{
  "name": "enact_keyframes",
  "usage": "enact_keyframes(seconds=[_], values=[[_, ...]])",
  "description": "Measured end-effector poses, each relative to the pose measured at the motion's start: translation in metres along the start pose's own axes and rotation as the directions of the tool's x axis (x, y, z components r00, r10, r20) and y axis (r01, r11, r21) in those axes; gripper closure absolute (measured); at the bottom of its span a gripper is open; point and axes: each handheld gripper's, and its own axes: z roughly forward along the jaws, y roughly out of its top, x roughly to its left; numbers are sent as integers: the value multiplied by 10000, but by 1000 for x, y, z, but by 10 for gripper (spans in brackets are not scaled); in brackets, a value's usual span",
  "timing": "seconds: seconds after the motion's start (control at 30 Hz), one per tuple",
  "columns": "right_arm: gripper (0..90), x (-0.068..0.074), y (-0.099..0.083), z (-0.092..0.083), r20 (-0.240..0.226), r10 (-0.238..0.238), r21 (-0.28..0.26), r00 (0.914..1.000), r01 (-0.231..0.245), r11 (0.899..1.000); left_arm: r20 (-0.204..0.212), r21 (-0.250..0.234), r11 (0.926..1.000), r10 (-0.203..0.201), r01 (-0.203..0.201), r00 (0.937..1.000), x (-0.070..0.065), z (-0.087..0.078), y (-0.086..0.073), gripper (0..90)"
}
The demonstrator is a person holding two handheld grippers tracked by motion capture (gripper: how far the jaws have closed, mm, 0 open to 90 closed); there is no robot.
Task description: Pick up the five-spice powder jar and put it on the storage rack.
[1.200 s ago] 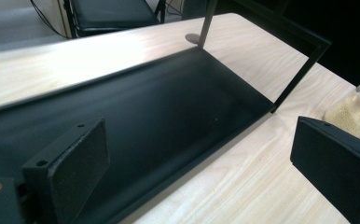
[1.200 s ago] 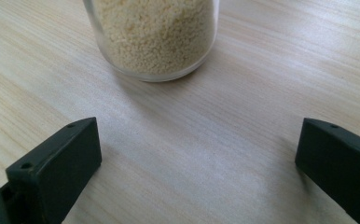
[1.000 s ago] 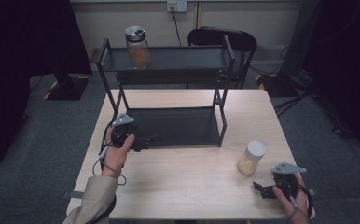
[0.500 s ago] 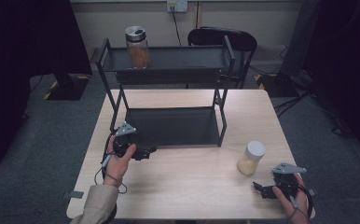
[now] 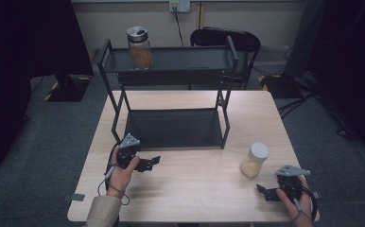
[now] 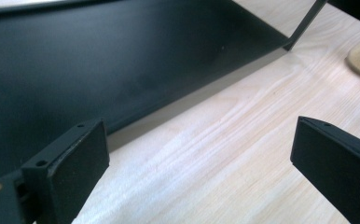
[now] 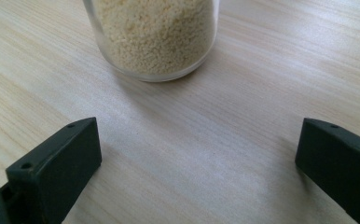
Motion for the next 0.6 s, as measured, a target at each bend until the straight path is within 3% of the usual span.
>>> enact_keyframes(seconds=[0.17, 0.6], values=[[0, 0, 0, 0, 0, 0, 0, 10000, 0, 10000, -211, 288, 9995, 95, -88, 9997, -1, 2, -6, 36], [0, 0, 0, 0, 1, 1, 0, 10000, -1, 10000, -235, 677, 9977, -19, 35, 9997, -1, 8, -27, 36]])
